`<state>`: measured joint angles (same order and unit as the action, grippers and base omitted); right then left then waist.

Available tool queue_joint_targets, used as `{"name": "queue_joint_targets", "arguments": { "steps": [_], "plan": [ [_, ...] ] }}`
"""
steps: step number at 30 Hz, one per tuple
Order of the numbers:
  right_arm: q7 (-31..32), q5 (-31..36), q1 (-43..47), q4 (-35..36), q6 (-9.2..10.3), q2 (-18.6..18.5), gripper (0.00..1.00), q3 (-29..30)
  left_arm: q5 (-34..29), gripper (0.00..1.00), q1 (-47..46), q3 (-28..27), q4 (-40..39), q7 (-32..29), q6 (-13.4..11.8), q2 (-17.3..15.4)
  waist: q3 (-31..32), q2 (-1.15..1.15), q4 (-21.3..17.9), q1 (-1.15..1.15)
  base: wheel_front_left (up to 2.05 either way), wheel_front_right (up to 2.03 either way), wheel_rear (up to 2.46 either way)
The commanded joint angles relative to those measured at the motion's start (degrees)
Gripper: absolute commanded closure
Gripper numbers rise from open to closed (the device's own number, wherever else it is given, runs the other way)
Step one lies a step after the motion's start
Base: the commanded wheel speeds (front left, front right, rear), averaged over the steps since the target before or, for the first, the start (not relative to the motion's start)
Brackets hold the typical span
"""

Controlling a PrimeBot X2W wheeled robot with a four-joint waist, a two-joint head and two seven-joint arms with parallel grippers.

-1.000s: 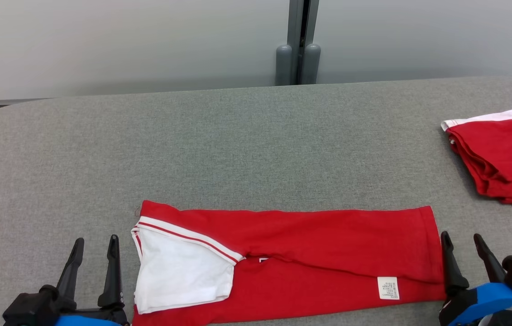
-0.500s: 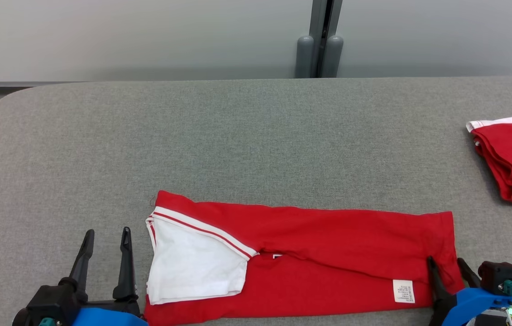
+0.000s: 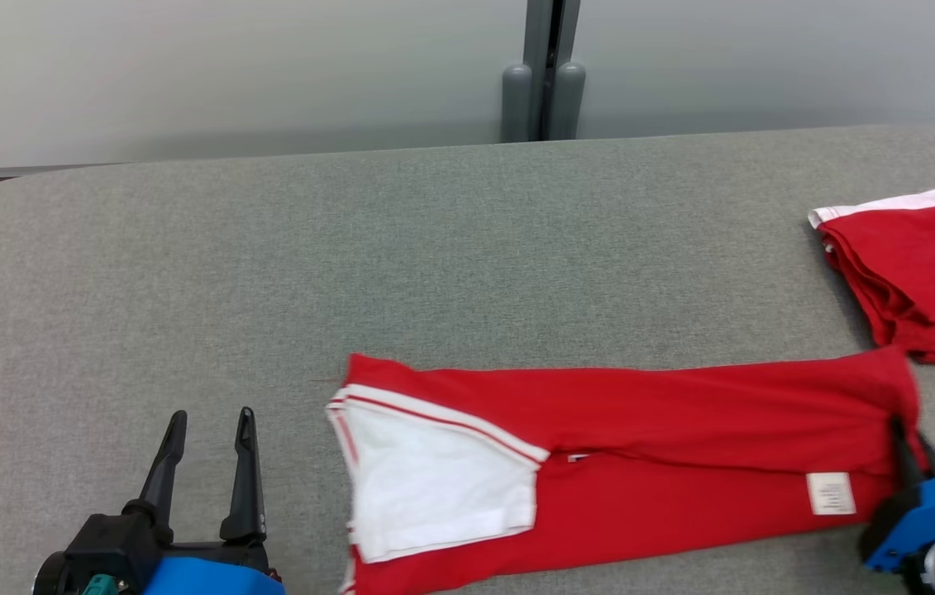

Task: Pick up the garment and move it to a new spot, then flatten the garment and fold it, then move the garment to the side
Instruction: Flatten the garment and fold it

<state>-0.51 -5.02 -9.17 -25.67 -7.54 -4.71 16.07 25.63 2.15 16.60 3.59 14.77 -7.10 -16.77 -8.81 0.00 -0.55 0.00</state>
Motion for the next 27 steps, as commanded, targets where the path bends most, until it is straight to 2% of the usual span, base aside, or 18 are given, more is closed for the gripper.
{"name": "queue_joint_targets", "arguments": {
  "steps": [1, 6, 10, 17, 19, 23, 27],
  "plan": [
    [0.5, 0.4, 0.8, 1.8, 0.08, -1.2, 1.00, 2.3, -0.4, 0.00, -1.2, 0.1, -0.1, -0.1, -0.2, 0.1, 0.2, 0.00, -0.4, 0.00, 0.00, 0.00, 0.00],
    [2.8, -2.5, 1.5, 6.4, 0.06, -1.3, 1.00, 5.6, -0.7, 0.00, -1.1, 0.8, 0.6, -0.4, -0.3, -0.2, 0.4, 0.00, -1.0, 0.00, 0.00, 0.00, 0.00],
    [5.0, -6.3, 2.3, 10.8, 0.05, 0.2, 1.00, 2.0, -1.0, 0.00, -1.0, 1.4, 1.1, -0.4, -0.4, -0.3, 0.9, 0.00, -0.9, 0.00, 0.00, 0.00, 0.00],
    [7.5, -14.9, 4.3, 18.9, 0.05, 1.8, 1.00, -10.6, -0.9, 0.00, -1.1, 1.9, 1.6, -0.7, -0.4, -0.5, 2.2, 0.00, 1.1, 0.00, 0.00, 0.00, 0.00],
    [7.5, -19.5, 4.8, 19.8, 0.05, 1.9, 1.00, -15.3, -0.8, 0.00, -1.0, 2.0, 1.7, -0.7, -0.4, -0.4, 2.5, 0.00, 1.8, 0.00, 0.00, 0.00, 0.00],
    [5.7, -28.4, 4.1, 18.9, 0.05, 1.8, 1.00, -25.0, -0.7, 0.00, -0.7, 2.3, 1.7, -0.7, -0.6, -0.2, 3.1, 0.00, 3.2, 0.00, 0.00, 0.00, 0.00],
    [2.2, -32.9, 1.0, 15.0, 0.05, 1.7, 1.00, -32.9, -0.6, 0.00, -0.5, 2.6, 1.7, -0.7, -0.5, -0.2, 3.4, 0.00, 4.6, 0.00, 0.00, 0.00, 0.00]
  ]
}}
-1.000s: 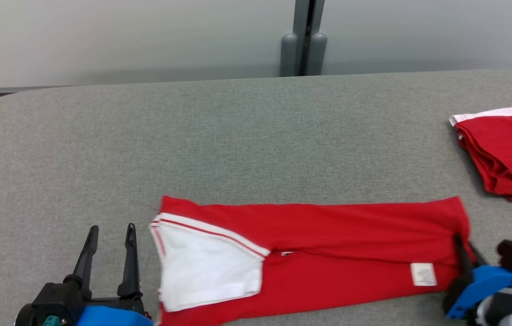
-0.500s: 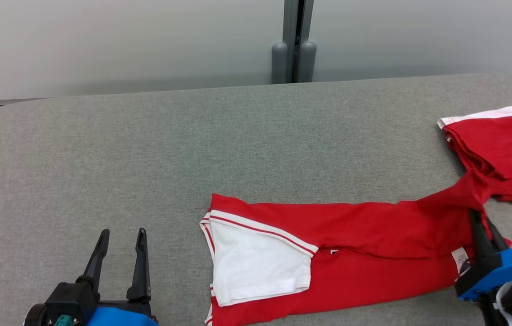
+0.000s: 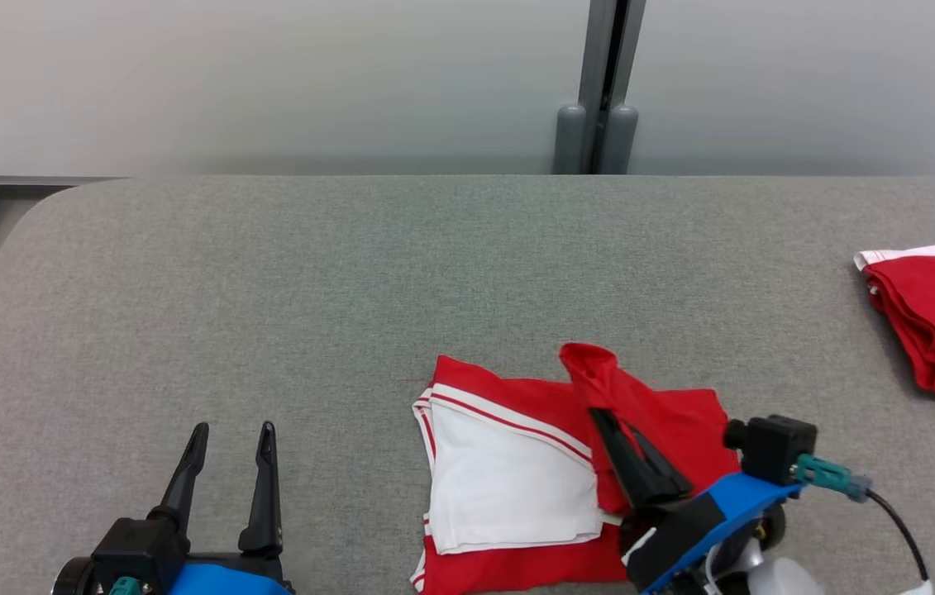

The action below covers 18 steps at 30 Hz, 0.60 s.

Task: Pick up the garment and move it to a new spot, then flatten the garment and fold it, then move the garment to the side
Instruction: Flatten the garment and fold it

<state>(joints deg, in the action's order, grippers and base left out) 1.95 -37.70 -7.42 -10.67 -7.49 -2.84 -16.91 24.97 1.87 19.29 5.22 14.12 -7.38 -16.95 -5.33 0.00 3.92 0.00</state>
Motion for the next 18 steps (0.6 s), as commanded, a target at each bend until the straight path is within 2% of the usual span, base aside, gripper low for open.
{"name": "queue_joint_targets", "arguments": {
  "steps": [1, 6, 14, 15, 16, 17, 18],
  "plan": [
    [-1.1, -0.9, -1.6, -1.3, -0.01, -0.1, 1.00, -1.5, 0.0, 0.00, -0.2, 0.0, 0.0, -0.1, -0.1, 0.0, 0.0, 0.00, 0.4, 0.00, 0.00, 0.00, 0.00],
    [-4.5, -5.4, -6.6, -8.0, -0.01, -0.1, 1.00, -9.3, 0.1, 0.00, -0.7, 0.6, 0.3, 0.0, 0.1, 0.3, -0.1, 0.00, 2.0, 0.00, 0.00, 0.00, 0.00],
    [-9.2, -11.4, -13.5, -18.9, -0.01, -0.1, 1.00, -18.0, 0.4, 0.00, -1.3, 0.6, 1.0, 0.4, 0.3, 0.6, -0.5, 0.00, 3.3, 0.00, 0.00, 0.00, 0.00],
    [-9.6, -11.9, -14.4, -20.0, -0.01, -0.1, 0.97, -19.2, 0.4, 0.00, -1.4, 0.7, 1.0, 0.4, 0.3, 0.7, -0.5, 0.00, 3.4, 0.00, 0.00, 0.00, 0.00],
    [-9.8, -12.7, -15.1, -21.2, -0.01, -0.1, 0.75, -20.4, 0.4, 0.00, -1.4, 0.7, 1.1, 0.5, 0.2, 0.8, -0.5, 0.00, 3.4, 0.00, 0.00, 0.00, 0.00],
    [-10.0, -13.4, -15.9, -21.9, -0.01, -0.1, 0.43, -21.8, 0.3, 0.00, -1.5, 0.7, 1.2, 0.5, 0.1, 0.9, -0.5, 0.00, 3.4, 0.00, 0.00, 0.00, 0.00],
    [-10.0, -13.4, -15.9, -21.9, -0.01, -0.1, 0.43, -21.8, 0.3, 0.00, -1.5, 0.7, 1.2, 0.5, 0.1, 0.9, -0.5, 0.00, 3.4, 0.00, 0.00, 0.00, 0.00]
  ]
}}
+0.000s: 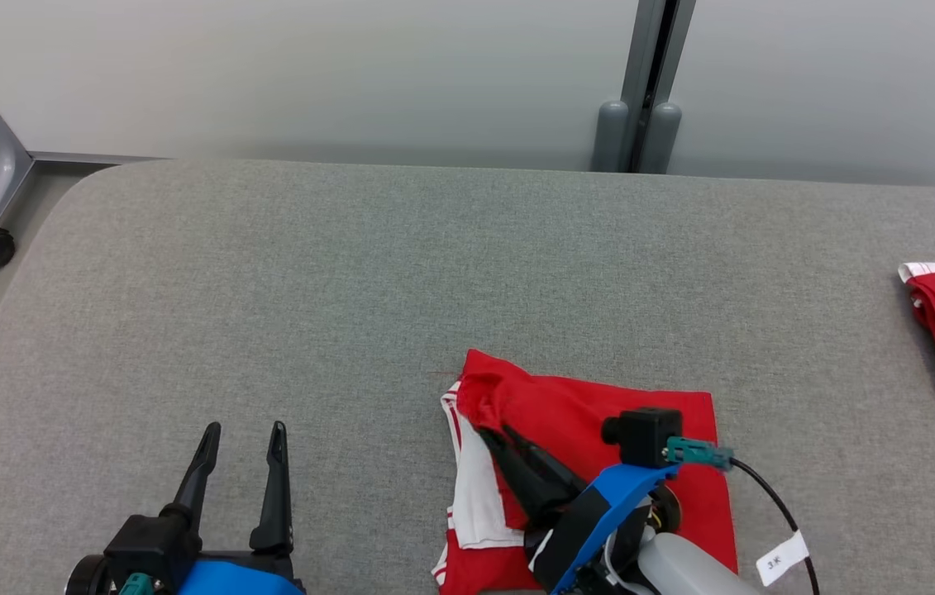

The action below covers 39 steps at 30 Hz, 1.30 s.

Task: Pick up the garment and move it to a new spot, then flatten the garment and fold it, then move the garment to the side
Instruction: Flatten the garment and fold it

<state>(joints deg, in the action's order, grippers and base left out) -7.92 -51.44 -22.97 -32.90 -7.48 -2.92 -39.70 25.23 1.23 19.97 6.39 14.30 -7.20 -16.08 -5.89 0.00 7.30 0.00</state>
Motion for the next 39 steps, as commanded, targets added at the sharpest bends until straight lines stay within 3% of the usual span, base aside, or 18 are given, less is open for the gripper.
{"name": "queue_joint_targets", "arguments": {
  "steps": [1, 8, 12, 16, 24, 31, 39],
  "plan": [
    [-0.3, -0.4, -1.0, -0.1, -0.03, 0.0, 0.00, -0.4, 0.0, 0.00, -1.0, 0.1, 0.0, 0.4, -0.2, 0.0, 0.0, 0.00, 0.0, 0.00, 0.00, 0.00, 0.00],
    [-3.2, -5.1, -4.9, -1.8, -0.02, -0.1, 0.00, -5.7, 0.0, 0.00, -1.6, 0.3, 0.4, 0.5, 0.2, 0.4, -0.2, 0.00, -0.8, 0.00, 0.00, 0.00, 0.00],
    [-6.1, -0.2, -7.8, -4.9, -0.02, -0.1, 0.00, -4.2, -0.4, 0.00, -2.2, 0.6, 0.5, 0.5, 0.4, 0.7, -0.4, 0.00, -1.6, 0.00, 0.00, 0.00, 0.00],
    [-7.2, 11.3, -9.7, -8.2, -0.03, 0.0, 0.00, 2.7, -0.8, 0.00, -3.3, 1.3, 0.7, 0.6, 0.7, 1.3, -0.6, 0.00, -2.7, 0.00, 0.00, 0.00, 0.00],
    [-7.3, 32.9, 0.2, 2.8, -0.02, 0.0, 0.00, 25.2, -0.7, 0.00, -5.1, 1.7, 2.2, 0.9, 0.7, 3.8, 0.5, 0.00, -5.0, 0.00, 0.00, 0.00, 0.00],
    [-7.3, 37.6, 12.3, 11.9, -0.03, 0.0, 0.00, 35.2, -0.6, 0.00, -3.4, -0.5, 4.2, 0.9, 0.9, 5.0, 2.0, 0.00, -6.9, 0.00, 0.00, 0.00, 0.00],
    [-7.3, 38.3, 18.3, 14.8, -0.03, 0.0, 0.00, 37.3, -1.8, 0.00, -0.1, -4.0, 5.6, 0.9, 2.0, 6.3, 2.7, 0.00, -8.0, 0.00, 0.00, 0.00, 0.00]
  ]
}}
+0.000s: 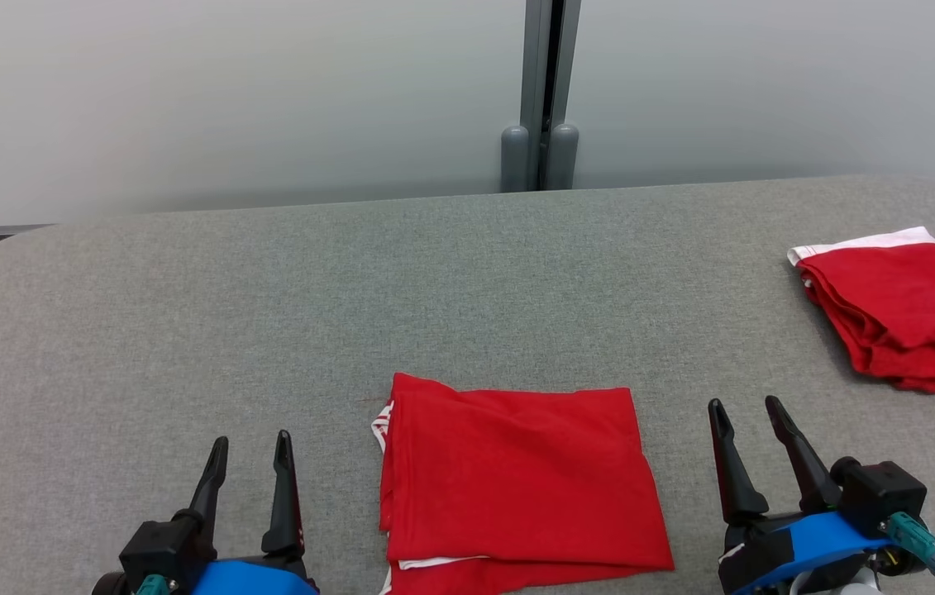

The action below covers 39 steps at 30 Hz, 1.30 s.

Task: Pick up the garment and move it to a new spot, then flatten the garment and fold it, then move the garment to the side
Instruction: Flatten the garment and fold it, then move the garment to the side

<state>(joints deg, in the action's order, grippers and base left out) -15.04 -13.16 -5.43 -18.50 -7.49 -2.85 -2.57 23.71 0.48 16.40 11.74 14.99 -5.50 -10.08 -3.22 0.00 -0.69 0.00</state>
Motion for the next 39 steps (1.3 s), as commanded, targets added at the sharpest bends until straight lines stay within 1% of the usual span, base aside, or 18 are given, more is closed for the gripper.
{"name": "queue_joint_targets", "arguments": {
  "steps": [1, 11, 21, 26, 28, 30, 32, 35, 37, 38, 39],
  "plan": [
    [-0.2, 0.1, 1.0, 0.5, -0.01, -0.1, 0.00, 0.2, -0.5, 0.00, 0.9, -0.7, 0.4, 0.3, 0.4, 0.4, 0.1, 0.00, 0.0, 0.00, 0.00, 0.00, 0.00],
    [-0.2, 1.9, 1.6, 0.2, -0.01, -0.1, 0.00, 0.5, -2.1, 0.00, 1.3, -2.3, 2.3, 0.3, 1.8, 1.3, 0.4, 0.00, 0.4, 0.00, 0.00, 0.00, 0.00],
    [0.0, 2.0, 1.5, -0.3, -0.01, -0.1, 0.00, 0.3, -2.9, 0.00, 1.2, -3.6, 2.7, 0.3, 2.5, 2.1, 0.1, 0.00, 0.6, 0.00, 0.00, 0.00, 0.00],
    [2.2, 3.1, -0.1, -0.4, -0.01, -0.1, 0.00, 0.9, -3.5, 0.00, 0.8, -4.1, 2.4, 0.3, 2.9, 2.3, -0.5, 0.00, 0.8, 0.00, 0.00, 0.00, 0.00],
    [4.3, 3.9, -1.6, 0.6, -0.01, -0.1, 0.00, 1.4, -3.7, 0.00, 0.4, -4.2, 2.4, 0.3, 3.0, 2.3, -0.9, 0.00, 1.0, 0.00, 0.00, 0.00, 0.00],
    [7.9, 6.0, -3.1, 1.8, -0.01, -0.1, 0.00, 1.8, -4.0, 0.00, 0.0, -4.5, 2.2, 0.3, 3.3, 2.2, -1.3, 0.00, 1.3, 0.00, 0.00, 0.00, 0.00],
    [12.9, 6.8, -4.3, 3.2, -0.01, -0.1, 0.00, 1.6, -4.2, 0.00, -0.2, -4.7, 2.1, 0.3, 3.4, 2.1, -1.7, 0.00, 1.8, 0.00, 0.00, 0.00, 0.00],
    [22.1, 8.1, -5.5, 5.3, -0.01, -0.1, 0.00, 0.2, -4.4, 0.00, -0.5, -5.2, 2.1, 0.3, 3.5, 2.3, -2.2, 0.00, 2.8, 0.00, 0.00, 0.00, 0.00],
    [27.6, 7.1, -5.3, 6.2, -0.01, -0.1, 0.00, -0.4, -4.6, 0.00, -0.7, -5.5, 2.0, 0.3, 3.7, 2.5, -2.5, 0.00, 3.6, 0.00, 0.00, 0.00, 0.00],
    [30.1, 6.7, -4.8, 6.6, -0.01, -0.5, 0.00, -1.1, -4.8, 0.00, -0.7, -5.5, 2.0, 0.3, 3.9, 2.6, -2.6, 0.00, 4.0, 0.00, 0.00, 0.00, 0.00],
    [30.1, 6.7, -4.8, 6.6, -0.01, -0.5, 0.00, -1.1, -4.8, 0.00, -0.7, -5.5, 2.0, 0.3, 3.9, 2.6, -2.6, 0.00, 4.0, 0.00, 0.00, 0.00, 0.00]
  ]
}}
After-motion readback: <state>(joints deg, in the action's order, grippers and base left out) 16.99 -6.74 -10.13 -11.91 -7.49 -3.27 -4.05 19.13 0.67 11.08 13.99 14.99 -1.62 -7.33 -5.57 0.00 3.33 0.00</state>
